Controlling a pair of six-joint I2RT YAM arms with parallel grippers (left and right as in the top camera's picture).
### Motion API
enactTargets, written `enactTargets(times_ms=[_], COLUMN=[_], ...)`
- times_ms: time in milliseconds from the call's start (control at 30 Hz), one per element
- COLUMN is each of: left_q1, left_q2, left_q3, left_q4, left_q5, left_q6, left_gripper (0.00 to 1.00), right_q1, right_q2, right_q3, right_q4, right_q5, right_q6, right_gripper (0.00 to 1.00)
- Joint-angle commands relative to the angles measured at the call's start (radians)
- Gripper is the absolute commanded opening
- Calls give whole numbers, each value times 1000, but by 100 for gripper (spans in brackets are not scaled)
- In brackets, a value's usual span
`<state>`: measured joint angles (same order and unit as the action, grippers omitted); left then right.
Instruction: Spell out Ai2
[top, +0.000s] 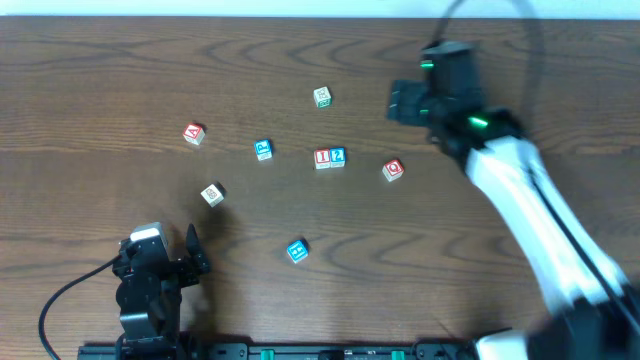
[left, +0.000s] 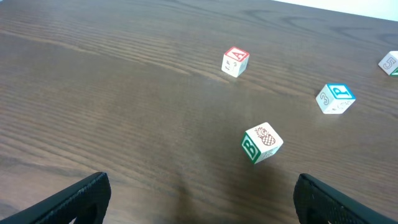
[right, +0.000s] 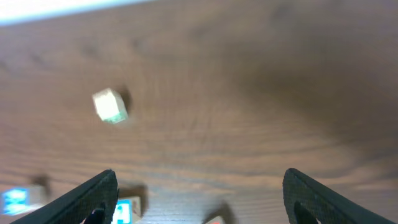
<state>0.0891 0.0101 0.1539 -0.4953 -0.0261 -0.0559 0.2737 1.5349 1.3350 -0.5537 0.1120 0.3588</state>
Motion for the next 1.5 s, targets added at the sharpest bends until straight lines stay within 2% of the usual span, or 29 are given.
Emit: enactTargets(times_ms=[0, 33, 100, 133, 167, 267, 400, 533, 1067, 1467], left_q1=[2, 2, 2, 2, 2, 2, 2, 2, 2, 2], left_q2=[-6, -6, -6, -6, -6, -6, -6, -6, -6, -6], left_q3=[-16, -16, -16, -16, -16, -16, -16, -16, -16, -17], left_q4=[0, 0, 0, 0, 0, 0, 0, 0, 0, 10], left_q5=[1, 1, 1, 1, 1, 1, 1, 1, 1, 15], left_q6=[-11, -11, -11, -11, -11, -11, -11, -11, -11, -33], left_gripper=[95, 95, 95, 95, 95, 95, 95, 95, 95, 95], right_q1=[-25, -29, -28, -28, -29, -31, -31, -31, -31, -31], right_q2=[-145, -201, -290, -356, -415, -557, -763, -874, -895, -895], right_q3=[6, 5, -1, -6, -6, -6, -6, -6, -6, -6], right_q4=[-57, -83, -115, -139, -161, -200, -279, -360, -833, -891], right_q5=[22, 23, 19, 19, 19, 27, 98, 101, 101, 101], right_q6=[-43, -56, -85, -87, -87, -87, -87, -87, -87, -87], right_gripper=[79, 68, 65, 70, 83, 99, 99, 99, 99, 99])
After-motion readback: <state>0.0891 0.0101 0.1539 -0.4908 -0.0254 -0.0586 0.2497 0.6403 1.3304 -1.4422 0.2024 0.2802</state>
